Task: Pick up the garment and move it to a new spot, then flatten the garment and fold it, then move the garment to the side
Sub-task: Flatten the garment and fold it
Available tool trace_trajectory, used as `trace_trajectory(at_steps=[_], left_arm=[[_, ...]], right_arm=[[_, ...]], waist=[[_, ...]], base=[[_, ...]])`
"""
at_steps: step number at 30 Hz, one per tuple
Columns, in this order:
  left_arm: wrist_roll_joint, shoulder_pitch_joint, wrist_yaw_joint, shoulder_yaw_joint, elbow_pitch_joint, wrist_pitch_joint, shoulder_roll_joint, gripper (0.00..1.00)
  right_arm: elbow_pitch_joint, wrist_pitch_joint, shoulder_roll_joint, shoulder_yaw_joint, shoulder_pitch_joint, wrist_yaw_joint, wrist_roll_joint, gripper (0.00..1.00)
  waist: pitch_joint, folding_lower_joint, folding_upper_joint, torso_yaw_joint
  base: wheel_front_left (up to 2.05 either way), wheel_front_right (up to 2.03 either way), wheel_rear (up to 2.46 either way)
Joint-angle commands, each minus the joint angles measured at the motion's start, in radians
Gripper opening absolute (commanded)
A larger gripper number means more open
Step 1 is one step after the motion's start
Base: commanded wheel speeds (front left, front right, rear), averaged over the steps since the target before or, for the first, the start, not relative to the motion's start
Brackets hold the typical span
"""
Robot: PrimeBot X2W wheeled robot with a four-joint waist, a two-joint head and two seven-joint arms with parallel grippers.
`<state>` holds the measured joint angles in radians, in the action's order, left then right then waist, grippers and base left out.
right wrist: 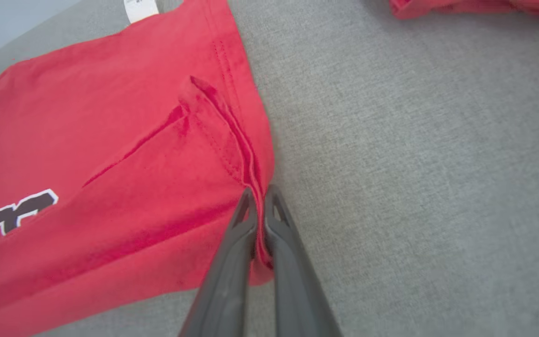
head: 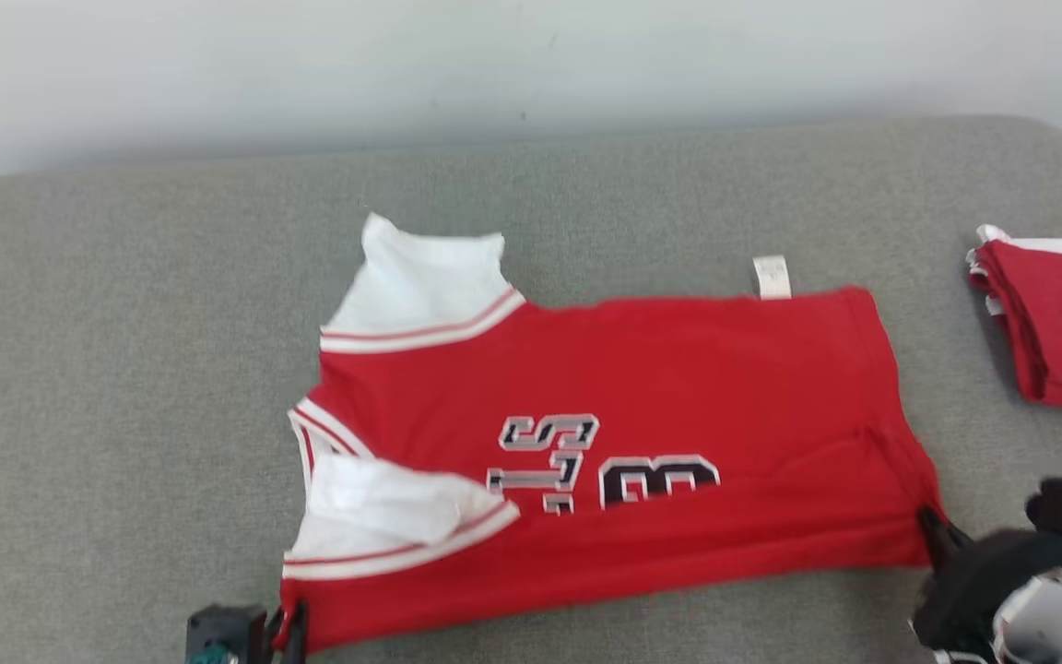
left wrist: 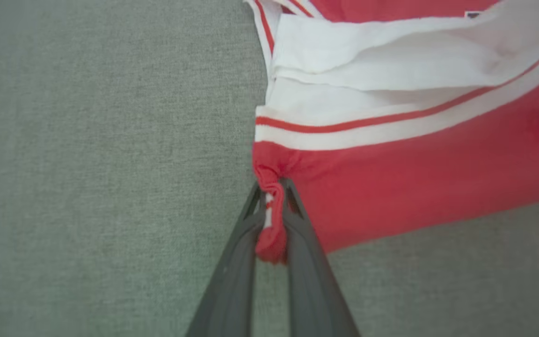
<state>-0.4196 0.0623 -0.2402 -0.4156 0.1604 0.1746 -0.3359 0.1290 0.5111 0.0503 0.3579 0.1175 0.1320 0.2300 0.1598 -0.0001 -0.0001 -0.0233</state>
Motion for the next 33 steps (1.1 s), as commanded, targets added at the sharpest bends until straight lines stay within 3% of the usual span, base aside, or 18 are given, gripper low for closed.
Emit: trace_trajectory(at_steps=[1, 9, 10, 11, 16, 22, 27, 33], left_arm=[[-0.012, -0.050, -0.023, 0.013, -0.030, 0.016, -0.020, 0.00], [-0.035, -0.185, -0.083, 0.011, -0.168, 0.075, -0.031, 0.00], [-0.037, -0.191, -0.086, 0.009, -0.172, 0.077, -0.029, 0.30], [-0.037, -0.196, -0.088, 0.008, -0.176, 0.076, -0.027, 1.00], [-0.035, -0.183, -0.084, 0.012, -0.194, 0.054, -0.025, 1.00], [-0.035, -0.083, -0.065, 0.057, -0.263, 0.027, -0.051, 1.00], [-0.042, 0.126, 0.013, 0.063, -0.213, 0.047, -0.065, 1.00], [-0.086, 0.422, 0.118, 0.052, 0.010, 0.090, -0.026, 1.00]], right_arm=[[-0.040, 0.008, 0.001, 0.022, -0.048, -0.003, 0.019, 0.00], [-0.068, 0.018, 0.001, 0.026, -0.168, -0.003, 0.089, 0.00], [-0.060, 0.013, 0.001, 0.020, -0.174, -0.003, 0.091, 0.39], [-0.052, 0.008, 0.001, 0.020, -0.177, -0.003, 0.093, 1.00], [-0.048, -0.021, -0.001, 0.007, -0.168, -0.003, 0.093, 1.00], [-0.146, -0.037, -0.001, -0.012, -0.108, -0.003, 0.069, 1.00], [-0.194, 0.011, -0.001, -0.061, 0.016, -0.003, 0.024, 1.00], [-0.116, 0.059, -0.001, -0.141, 0.207, -0.003, -0.030, 1.00]], waist=[[-0.031, 0.0001, 0.0001, -0.003], [-0.042, 0.0001, 0.0001, -0.011], [-0.043, 0.0001, 0.0001, -0.011], [-0.044, 0.0001, 0.0001, -0.011], [-0.047, 0.0001, 0.0001, -0.010], [-0.027, 0.0001, 0.0001, -0.018], [0.032, 0.0001, 0.0001, -0.038], [0.132, 0.0001, 0.0001, -0.088]], base=[[0.00, 0.00, 0.00], [0.00, 0.00, 0.00], [0.00, 0.00, 0.00], [0.00, 0.00, 0.00], [0.00, 0.00, 0.00], [0.00, 0.00, 0.00], [0.00, 0.00, 0.00], [0.00, 0.00, 0.00]])
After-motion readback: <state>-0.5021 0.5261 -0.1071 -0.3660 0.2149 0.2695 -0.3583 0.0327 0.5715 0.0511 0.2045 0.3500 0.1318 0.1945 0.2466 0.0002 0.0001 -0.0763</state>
